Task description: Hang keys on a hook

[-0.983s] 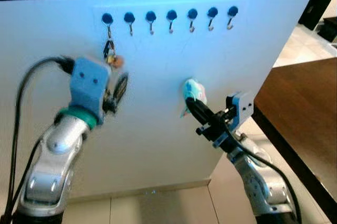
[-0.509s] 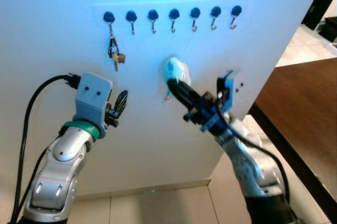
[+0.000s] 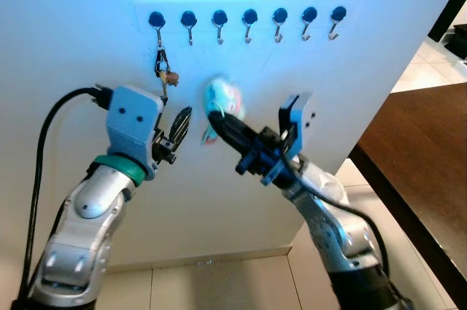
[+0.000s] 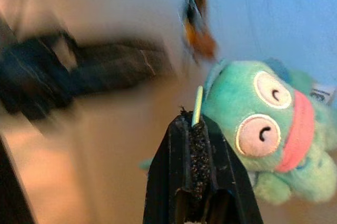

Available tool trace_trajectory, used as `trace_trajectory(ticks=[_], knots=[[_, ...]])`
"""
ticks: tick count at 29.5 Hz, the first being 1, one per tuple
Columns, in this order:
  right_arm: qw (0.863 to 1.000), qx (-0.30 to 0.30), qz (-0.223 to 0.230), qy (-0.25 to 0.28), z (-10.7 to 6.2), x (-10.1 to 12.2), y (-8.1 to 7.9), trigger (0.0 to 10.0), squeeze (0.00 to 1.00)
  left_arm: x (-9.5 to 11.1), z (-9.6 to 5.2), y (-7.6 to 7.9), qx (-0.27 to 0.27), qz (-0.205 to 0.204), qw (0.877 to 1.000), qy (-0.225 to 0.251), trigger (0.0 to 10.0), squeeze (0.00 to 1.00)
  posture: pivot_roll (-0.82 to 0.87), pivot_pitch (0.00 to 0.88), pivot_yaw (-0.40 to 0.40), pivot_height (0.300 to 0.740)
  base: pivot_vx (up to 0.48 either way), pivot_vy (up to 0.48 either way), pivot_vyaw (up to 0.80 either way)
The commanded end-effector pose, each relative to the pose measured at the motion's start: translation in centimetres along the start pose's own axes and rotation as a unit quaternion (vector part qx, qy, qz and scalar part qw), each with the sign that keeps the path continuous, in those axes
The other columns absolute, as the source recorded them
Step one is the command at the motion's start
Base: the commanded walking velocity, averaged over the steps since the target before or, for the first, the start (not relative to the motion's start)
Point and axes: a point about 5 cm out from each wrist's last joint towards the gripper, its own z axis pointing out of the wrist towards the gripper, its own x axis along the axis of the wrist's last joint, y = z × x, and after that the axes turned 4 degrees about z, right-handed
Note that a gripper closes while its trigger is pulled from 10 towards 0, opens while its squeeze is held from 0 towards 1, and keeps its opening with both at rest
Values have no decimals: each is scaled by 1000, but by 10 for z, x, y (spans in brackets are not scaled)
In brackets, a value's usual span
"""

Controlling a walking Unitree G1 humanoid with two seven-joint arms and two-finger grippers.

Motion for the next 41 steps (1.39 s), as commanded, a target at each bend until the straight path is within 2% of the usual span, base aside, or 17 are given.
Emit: trace_trajectory(ticks=[1, 4, 5, 7, 8, 11, 12, 15, 16, 18, 19, 20, 23, 26, 30, 33, 41], knots=[[999, -14, -38, -21, -6, -5, 2, 10000, 0, 3, -5, 3, -35, -4, 999, 0, 10000, 0, 48, 140, 80, 740, 0, 0, 0], [996, -16, -69, -48, -15, -9, 6, 10000, 0, 4, -7, 6, -64, 25, 998, -4, 10000, 0, 46, 139, 84, 740, 0, 0, 0], [994, -5, -86, -71, -23, -10, 7, 10000, 0, 2, -10, 10, -95, 55, 994, -11, 10000, 0, 41, 137, 84, 740, 0, 0, 0], [994, -5, -86, -71, -23, -10, 7, 10000, 0, 2, -10, 10, -95, 55, 994, -11, 10000, 0, 41, 137, 84, 740, 0, 0, 0], [987, 29, -114, -106, -32, -9, 7, 10000, 0, 0, -13, 16, -130, 76, 988, -18, 10000, 0, 36, 134, 86, 740, 0, 0, 0], [987, 29, -114, -106, -32, -9, 7, 10000, 0, 0, -13, 16, -130, 76, 988, -18, 10000, 0, 36, 134, 86, 740, 0, 0, 0], [971, 97, -145, -166, -49, -6, 5, 10000, 0, -5, -17, 21, -163, 91, 982, -30, 10000, 0, 32, 130, 85, 740, 0, 0, 0], [971, 97, -145, -166, -49, -6, 5, 10000, 0, -5, -17, 21, -163, 91, 982, -30, 10000, 0, 32, 130, 85, 740, 0, 0, 0], [949, 156, -170, -217, -64, -3, 4, 10000, 0, -9, -20, 23, -180, 98, 978, -38, 10000, 0, 25, 131, 83, 740, 0, 0, 0], [949, 156, -170, -217, -64, -3, 4, 10000, 0, -9, -20, 23, -180, 98, 978, -38, 10000, 0, 25, 131, 83, 740, 0, 0, 0], [928, 181, -198, -259, -74, 0, 11, 10000, 0, -12, -21, 24, -186, 99, 977, -44, 10000, 0, 24, 129, 80, 740, 0, 0, 0], [916, 178, -227, -278, -77, 6, 20, 10000, 0, -13, -22, 25, -185, 97, 977, -47, 10000, 0, 26, 128, 80, 740, 0, 0, 0], [913, 171, -244, -279, -76, 11, 25, 10000, 0, -14, -22, 25, -184, 95, 977, -48, 10000, 0, 29, 127, 82, 740, 0, 0, 0], [915, 112, -300, -244, -64, 21, 38, 10000, 0, -14, -22, 22, -176, 90, 979, -51, 10000, 0, 27, 127, 82, 740, 0, 0, 0], [915, 56, -342, -205, -54, 25, 46, 10000, 0, -14, -20, 21, -171, 89, 980, -51, 10000, 0, 24, 127, 83, 740, 0, 0, 0], [939, -25, -326, -104, -38, 33, 48, 10000, 0, -13, -16, 21, -160, 89, 982, -46, 10000, 0, 30, 124, 83, 740, 0, 0, 0], [940, -115, -322, -10, -24, 44, 48, 10000, 0, -14, -11, 20, -135, 88, 986, -40, 10000, 0, 35, 117, 83, 740, 0, 0, 0]])
